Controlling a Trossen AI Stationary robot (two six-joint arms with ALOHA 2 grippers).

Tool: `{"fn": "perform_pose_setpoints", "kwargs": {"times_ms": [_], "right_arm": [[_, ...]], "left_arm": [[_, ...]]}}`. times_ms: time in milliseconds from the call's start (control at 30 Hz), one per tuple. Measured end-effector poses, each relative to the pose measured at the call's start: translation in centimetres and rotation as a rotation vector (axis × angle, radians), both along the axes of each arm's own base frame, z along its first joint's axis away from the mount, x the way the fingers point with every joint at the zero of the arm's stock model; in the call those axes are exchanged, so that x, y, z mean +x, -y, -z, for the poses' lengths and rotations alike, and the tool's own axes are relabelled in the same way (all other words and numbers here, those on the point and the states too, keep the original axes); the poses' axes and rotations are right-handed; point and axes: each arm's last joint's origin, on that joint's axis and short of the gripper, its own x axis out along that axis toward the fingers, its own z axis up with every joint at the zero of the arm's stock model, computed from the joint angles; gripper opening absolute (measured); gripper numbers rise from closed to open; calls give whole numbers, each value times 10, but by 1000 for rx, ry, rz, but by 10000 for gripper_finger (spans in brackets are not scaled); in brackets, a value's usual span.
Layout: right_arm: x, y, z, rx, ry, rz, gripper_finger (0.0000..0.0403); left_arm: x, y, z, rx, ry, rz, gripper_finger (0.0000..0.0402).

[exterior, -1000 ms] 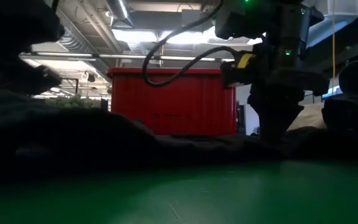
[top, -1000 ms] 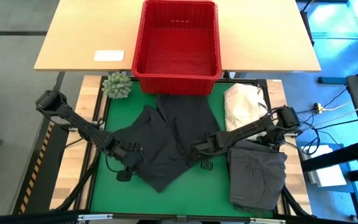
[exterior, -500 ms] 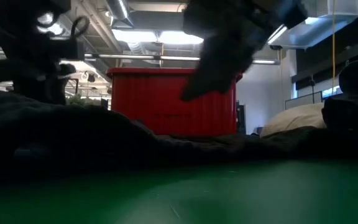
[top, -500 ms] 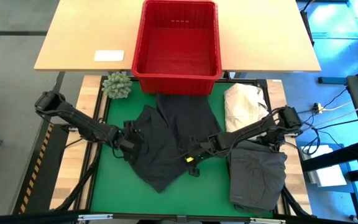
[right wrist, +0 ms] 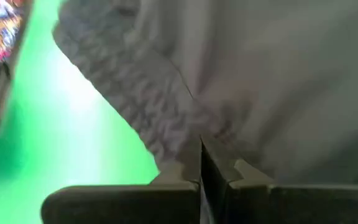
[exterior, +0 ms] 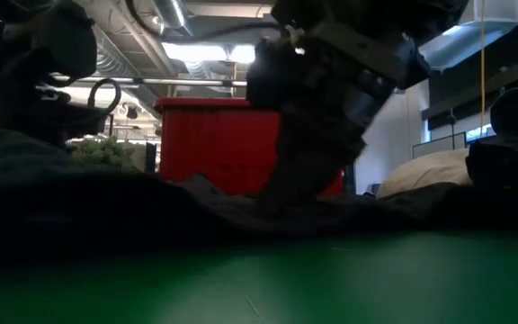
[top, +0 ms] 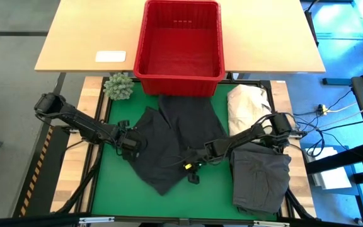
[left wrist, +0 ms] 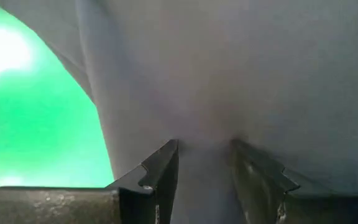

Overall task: Fold laundry
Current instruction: Fold the gray short

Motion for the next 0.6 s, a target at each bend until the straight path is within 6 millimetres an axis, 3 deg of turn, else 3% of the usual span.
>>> {"fn": "perform_pose_setpoints", "kwargs": {"times_ms": [200, 367, 600], "right_arm": [[-13, 3, 5, -23, -172, 6, 0], [-22, 4, 6, -12, -283, -25, 0], [-44, 11, -4, -121, -422, -62, 0]], "left_arm": [[5, 17, 1, -217, 55, 42, 140], [13, 46, -2, -458, 150, 197, 140], [19, 76, -14, -621, 293, 391, 140]]}}
